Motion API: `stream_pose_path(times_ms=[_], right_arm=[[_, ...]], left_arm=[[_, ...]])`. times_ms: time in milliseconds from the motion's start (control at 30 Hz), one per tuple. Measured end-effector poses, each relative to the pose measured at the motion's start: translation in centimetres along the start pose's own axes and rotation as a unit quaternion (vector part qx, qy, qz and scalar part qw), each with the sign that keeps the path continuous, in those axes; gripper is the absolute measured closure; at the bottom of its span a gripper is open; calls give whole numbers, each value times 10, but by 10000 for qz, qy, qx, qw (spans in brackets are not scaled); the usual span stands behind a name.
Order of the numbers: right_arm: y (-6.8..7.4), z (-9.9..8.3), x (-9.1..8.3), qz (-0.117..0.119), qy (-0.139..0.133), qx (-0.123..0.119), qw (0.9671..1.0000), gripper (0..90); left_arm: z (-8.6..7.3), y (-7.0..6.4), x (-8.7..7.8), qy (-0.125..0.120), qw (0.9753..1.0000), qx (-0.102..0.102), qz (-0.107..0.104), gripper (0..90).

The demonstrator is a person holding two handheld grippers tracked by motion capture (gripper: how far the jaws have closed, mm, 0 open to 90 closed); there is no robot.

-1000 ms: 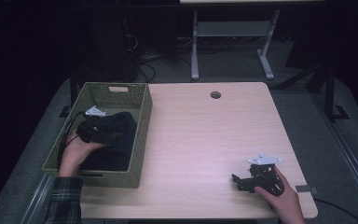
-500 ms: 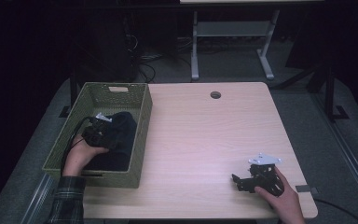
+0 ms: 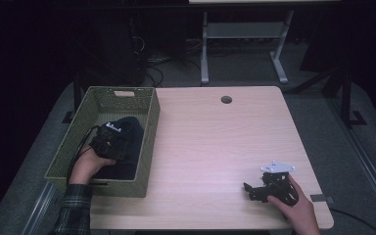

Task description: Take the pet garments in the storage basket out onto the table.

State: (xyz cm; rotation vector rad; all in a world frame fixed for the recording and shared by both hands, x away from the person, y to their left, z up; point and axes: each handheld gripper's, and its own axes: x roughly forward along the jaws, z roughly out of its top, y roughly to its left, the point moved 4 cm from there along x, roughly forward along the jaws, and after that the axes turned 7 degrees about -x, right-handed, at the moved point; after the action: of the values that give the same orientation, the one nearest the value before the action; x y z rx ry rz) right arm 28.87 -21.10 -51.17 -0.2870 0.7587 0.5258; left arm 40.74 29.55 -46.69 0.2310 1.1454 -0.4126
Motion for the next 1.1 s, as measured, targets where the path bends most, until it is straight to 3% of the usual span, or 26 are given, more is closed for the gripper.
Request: stream_pose_path(times_ms=[33,167,333,533,767,1100], right_arm=[[0,0,0,-1,-1,0,10000,0],[0,0,0,0,-2,2,10000,0],[0,0,0,1,0,2,10000,0],[0,0,0,0,0,2,10000,0],[0,0,0,1,-1,1,10000,0],[0,0,0,1,1,2,10000,0]], left_arm=[[0,0,-1,24,10000,12,8,164],[-1,2,-9,-31,10000,6,-56,464],[2,0,-15,-51,9999,0,-131,618],[6,0,-26,-289,9993,-104,-232,651],[11,1,-43,-699,9965,-155,-439,664],[19,-4,-76,-1468,9857,-145,-816,666]])
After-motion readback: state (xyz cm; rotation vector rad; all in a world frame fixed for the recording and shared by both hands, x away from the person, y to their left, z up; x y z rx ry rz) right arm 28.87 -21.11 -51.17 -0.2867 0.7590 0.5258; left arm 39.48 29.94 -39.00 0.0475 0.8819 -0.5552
